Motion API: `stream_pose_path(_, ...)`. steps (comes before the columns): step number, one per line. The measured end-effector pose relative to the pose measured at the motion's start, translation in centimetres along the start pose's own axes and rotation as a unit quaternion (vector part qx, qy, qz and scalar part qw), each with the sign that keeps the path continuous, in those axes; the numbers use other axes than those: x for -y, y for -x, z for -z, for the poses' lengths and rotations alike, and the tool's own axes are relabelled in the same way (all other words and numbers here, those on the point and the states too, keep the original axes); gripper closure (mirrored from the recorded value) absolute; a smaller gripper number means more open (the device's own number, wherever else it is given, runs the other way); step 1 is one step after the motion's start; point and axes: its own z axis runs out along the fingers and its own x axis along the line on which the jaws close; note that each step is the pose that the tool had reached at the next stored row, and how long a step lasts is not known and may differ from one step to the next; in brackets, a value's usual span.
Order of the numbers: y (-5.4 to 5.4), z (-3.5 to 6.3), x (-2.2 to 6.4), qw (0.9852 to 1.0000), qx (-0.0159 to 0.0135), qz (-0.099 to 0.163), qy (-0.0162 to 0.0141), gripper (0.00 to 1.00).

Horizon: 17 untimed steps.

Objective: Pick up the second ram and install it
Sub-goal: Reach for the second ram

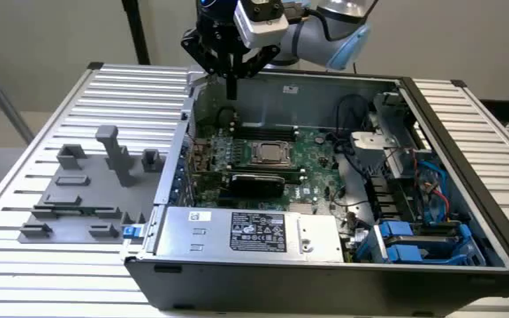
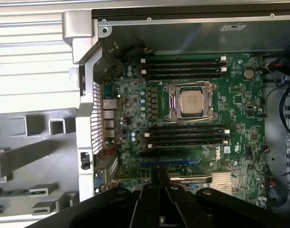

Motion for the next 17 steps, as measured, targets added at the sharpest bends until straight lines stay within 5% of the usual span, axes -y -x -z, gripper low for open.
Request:
stream_pose_path(13,-0.03,0.00,0.01,1.0000,0.0000,0.000,0.0000,0.89)
stream_pose_path(17,-0.80,0.04,0.57,1.0000,0.0000,0.000,0.0000,0.89)
